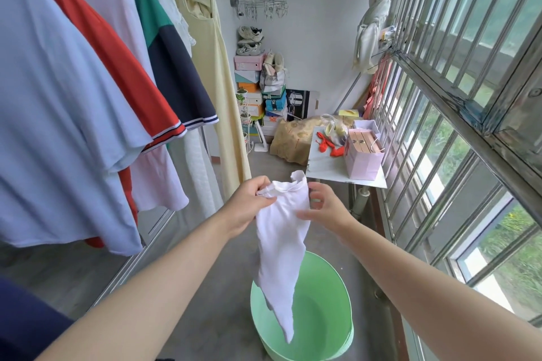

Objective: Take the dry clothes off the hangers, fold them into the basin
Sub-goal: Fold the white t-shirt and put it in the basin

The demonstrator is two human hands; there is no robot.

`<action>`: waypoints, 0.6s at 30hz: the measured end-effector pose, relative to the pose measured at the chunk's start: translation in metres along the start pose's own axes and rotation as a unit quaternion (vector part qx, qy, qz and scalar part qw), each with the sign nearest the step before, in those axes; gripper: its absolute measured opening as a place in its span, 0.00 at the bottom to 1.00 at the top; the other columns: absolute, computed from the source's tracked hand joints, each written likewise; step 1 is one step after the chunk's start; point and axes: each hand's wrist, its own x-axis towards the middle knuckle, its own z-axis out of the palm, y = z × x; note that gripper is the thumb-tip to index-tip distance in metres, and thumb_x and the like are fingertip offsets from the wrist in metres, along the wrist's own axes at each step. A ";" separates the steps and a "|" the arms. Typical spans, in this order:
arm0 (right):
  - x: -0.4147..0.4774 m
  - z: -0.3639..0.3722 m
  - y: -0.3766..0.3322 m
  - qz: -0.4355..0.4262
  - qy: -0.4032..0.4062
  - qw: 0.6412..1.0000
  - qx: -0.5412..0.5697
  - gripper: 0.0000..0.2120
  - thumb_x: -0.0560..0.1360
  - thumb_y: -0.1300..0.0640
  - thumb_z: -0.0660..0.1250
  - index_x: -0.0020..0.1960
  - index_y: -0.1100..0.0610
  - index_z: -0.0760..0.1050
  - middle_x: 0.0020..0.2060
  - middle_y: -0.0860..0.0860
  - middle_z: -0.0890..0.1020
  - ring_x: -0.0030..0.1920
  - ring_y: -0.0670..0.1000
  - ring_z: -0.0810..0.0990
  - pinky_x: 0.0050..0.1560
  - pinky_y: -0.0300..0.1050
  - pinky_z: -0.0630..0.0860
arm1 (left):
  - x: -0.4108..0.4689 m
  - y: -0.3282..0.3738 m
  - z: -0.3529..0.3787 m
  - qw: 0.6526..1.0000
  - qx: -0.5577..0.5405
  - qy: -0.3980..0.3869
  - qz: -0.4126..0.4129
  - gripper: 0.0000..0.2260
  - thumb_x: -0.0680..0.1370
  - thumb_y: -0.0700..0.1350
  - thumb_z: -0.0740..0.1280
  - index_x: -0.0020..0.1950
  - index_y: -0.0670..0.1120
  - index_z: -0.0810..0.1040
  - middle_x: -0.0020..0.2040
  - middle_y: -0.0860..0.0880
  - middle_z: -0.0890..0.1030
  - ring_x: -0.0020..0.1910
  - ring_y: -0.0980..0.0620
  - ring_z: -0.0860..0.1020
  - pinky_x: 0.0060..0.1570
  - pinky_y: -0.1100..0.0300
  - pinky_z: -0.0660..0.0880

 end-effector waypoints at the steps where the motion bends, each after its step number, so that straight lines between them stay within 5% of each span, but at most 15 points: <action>1: -0.001 -0.002 0.000 0.006 -0.025 1.000 0.017 0.27 0.67 0.67 0.75 0.61 0.54 0.69 0.51 0.49 0.78 0.49 0.46 0.78 0.47 0.35 0.76 | -0.001 0.004 -0.002 1.000 0.020 -0.010 0.003 0.14 0.73 0.35 0.67 0.36 0.48 0.65 0.34 0.48 0.63 0.34 0.53 0.63 0.32 0.60 0.57; 6: -0.004 -0.008 -0.004 -0.026 -0.076 0.995 0.064 0.09 0.74 0.63 0.69 0.54 0.57 0.79 0.50 0.54 0.83 0.51 0.50 0.81 0.57 0.47 0.74 | -0.005 0.014 -0.012 0.992 0.117 -0.036 0.035 0.18 0.75 0.30 0.64 0.35 0.47 0.61 0.32 0.53 0.61 0.30 0.58 0.59 0.29 0.66 0.56; 15: -0.014 -0.003 -0.005 0.025 -0.168 0.981 0.095 0.23 0.67 0.59 0.76 0.61 0.57 0.77 0.56 0.54 0.83 0.57 0.53 0.81 0.59 0.49 0.77 | -0.007 0.031 -0.017 0.997 0.060 -0.030 0.048 0.18 0.76 0.31 0.64 0.35 0.48 0.61 0.32 0.53 0.61 0.30 0.58 0.60 0.28 0.67 0.57; 18: -0.020 -0.002 0.006 0.071 -0.172 0.979 0.082 0.18 0.69 0.61 0.75 0.58 0.59 0.78 0.55 0.56 0.83 0.54 0.53 0.82 0.55 0.46 0.79 | -0.007 0.028 -0.018 0.996 0.062 -0.041 0.051 0.18 0.76 0.31 0.65 0.35 0.48 0.62 0.32 0.53 0.62 0.31 0.57 0.60 0.30 0.64 0.57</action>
